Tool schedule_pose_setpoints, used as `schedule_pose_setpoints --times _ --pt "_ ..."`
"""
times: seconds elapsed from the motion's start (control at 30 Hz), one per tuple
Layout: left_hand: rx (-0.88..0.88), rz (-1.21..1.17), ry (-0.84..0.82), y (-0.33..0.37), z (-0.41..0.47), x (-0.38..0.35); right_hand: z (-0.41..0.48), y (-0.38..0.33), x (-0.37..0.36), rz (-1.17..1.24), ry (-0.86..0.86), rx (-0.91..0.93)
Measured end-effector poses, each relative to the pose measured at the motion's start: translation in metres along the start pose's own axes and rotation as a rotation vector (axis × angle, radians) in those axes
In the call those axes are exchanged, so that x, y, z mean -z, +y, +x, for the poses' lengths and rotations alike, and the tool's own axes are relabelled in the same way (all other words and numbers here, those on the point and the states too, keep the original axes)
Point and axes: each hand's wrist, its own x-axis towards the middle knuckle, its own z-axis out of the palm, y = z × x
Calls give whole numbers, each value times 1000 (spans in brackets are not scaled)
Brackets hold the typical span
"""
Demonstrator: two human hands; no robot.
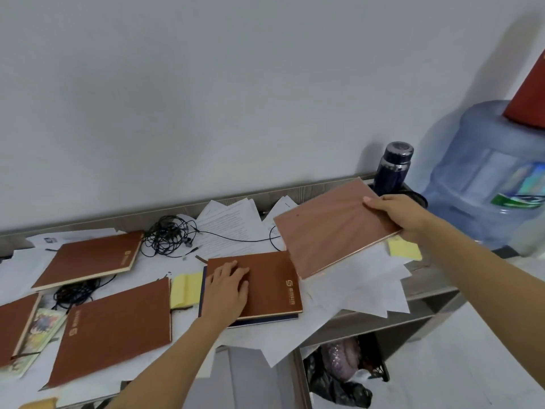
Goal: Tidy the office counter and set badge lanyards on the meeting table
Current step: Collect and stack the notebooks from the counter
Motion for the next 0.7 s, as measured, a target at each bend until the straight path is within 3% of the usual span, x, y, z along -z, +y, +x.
schedule_pose_setpoints --times 0.13,0.2,0.3,0.37,0.53,0.63,0.7 --pt "260 -509 112 -19 19 36 -12 16 -59 97 -110 -114" --pt "337 -536 187 -35 25 54 -20 34 -93 91 -133 -164" --pt "299 -448 170 -49 34 72 -30 67 -140 71 -113 -215" --pt "221 -388 74 -50 42 76 -35 86 -164 -45 -38 -152" --pt "48 -166 -308 -29 60 66 -41 96 -172 -727 30 99" --pt "-13 -82 -520 -20 76 57 -56 100 -160 -826 5 8" --pt "-32 -63 -573 -18 87 55 -69 106 -157 -788 -89 -93"
